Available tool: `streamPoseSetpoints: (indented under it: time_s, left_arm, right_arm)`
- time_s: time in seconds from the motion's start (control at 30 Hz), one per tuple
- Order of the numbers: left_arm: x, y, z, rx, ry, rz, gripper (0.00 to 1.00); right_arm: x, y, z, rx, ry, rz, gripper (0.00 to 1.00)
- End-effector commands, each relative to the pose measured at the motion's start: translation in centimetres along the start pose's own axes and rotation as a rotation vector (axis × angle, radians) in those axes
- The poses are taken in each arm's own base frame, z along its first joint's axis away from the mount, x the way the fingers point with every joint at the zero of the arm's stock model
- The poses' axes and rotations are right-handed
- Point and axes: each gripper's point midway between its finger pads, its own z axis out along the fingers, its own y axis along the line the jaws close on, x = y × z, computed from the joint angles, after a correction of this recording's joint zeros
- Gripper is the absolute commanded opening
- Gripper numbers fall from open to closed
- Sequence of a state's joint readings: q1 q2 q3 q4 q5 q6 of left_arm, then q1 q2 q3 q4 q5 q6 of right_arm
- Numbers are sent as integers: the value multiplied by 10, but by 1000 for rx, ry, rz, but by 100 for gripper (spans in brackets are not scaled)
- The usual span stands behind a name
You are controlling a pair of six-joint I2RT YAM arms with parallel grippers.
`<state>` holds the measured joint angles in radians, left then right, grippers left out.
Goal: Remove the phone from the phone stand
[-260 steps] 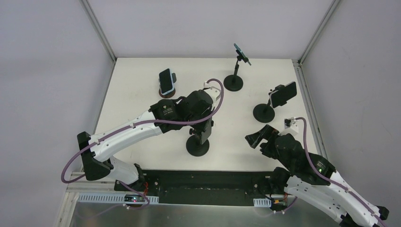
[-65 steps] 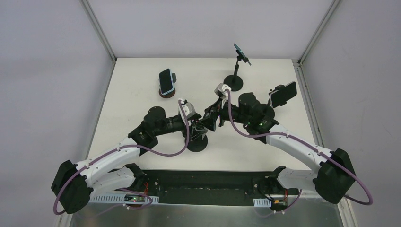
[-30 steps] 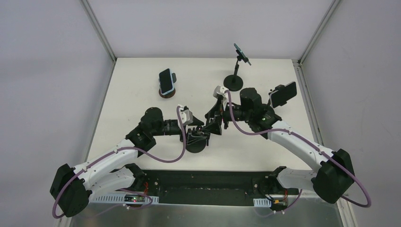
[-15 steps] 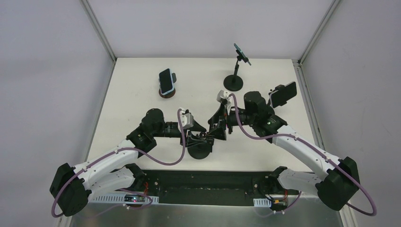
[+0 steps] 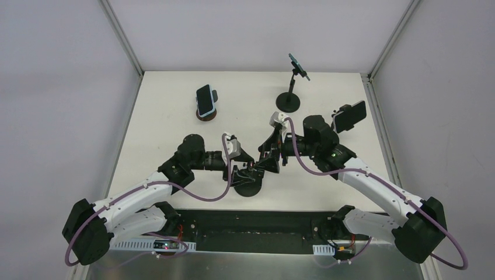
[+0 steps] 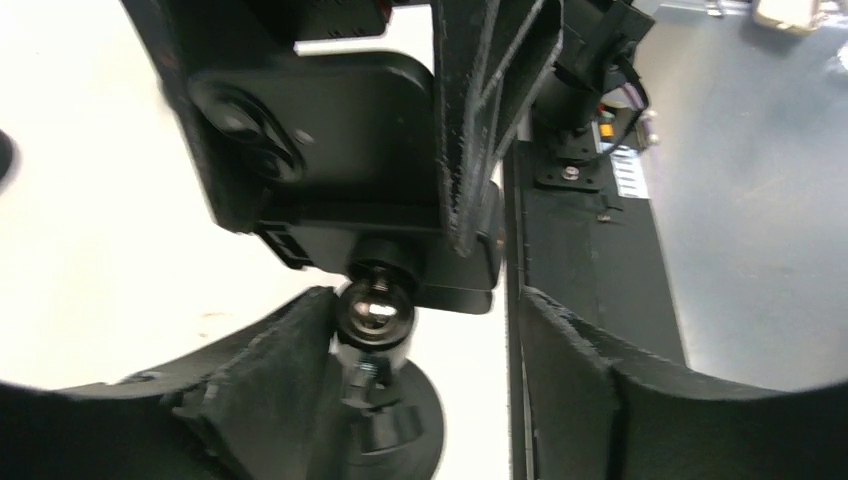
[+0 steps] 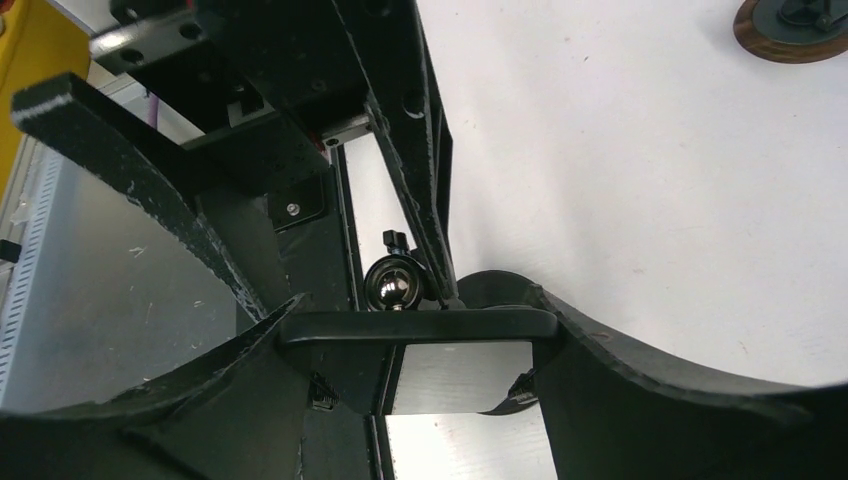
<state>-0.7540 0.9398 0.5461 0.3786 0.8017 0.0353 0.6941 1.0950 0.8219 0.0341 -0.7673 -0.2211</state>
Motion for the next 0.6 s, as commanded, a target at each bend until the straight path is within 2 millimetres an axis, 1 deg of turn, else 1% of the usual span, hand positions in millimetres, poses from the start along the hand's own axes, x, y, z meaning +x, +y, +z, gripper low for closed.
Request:
streamPoseSetpoints:
  time_s: [0.0, 0.17, 0.27, 0.4, 0.47, 0.57]
  left_arm:
    - [23, -15, 3, 67, 72, -89, 71]
    - [24, -9, 9, 70, 84, -80, 68]
    - [23, -8, 12, 81, 89, -79, 65]
    - [14, -7, 14, 90, 78, -65, 63]
    - [8, -6, 16, 93, 67, -50, 63]
    - [-3, -4, 18, 98, 50, -29, 63]
  right_arm:
    - [-18, 2, -2, 13, -58, -64, 0]
    - [-19, 15, -3, -33, -57, -72, 0]
    - [-15, 21, -5, -52, -40, -88, 0]
    - [-10, 26, -4, -66, -17, -98, 0]
    - [-6, 28, -5, -71, 5, -92, 0]
    - [-4, 30, -5, -80, 14, -89, 0]
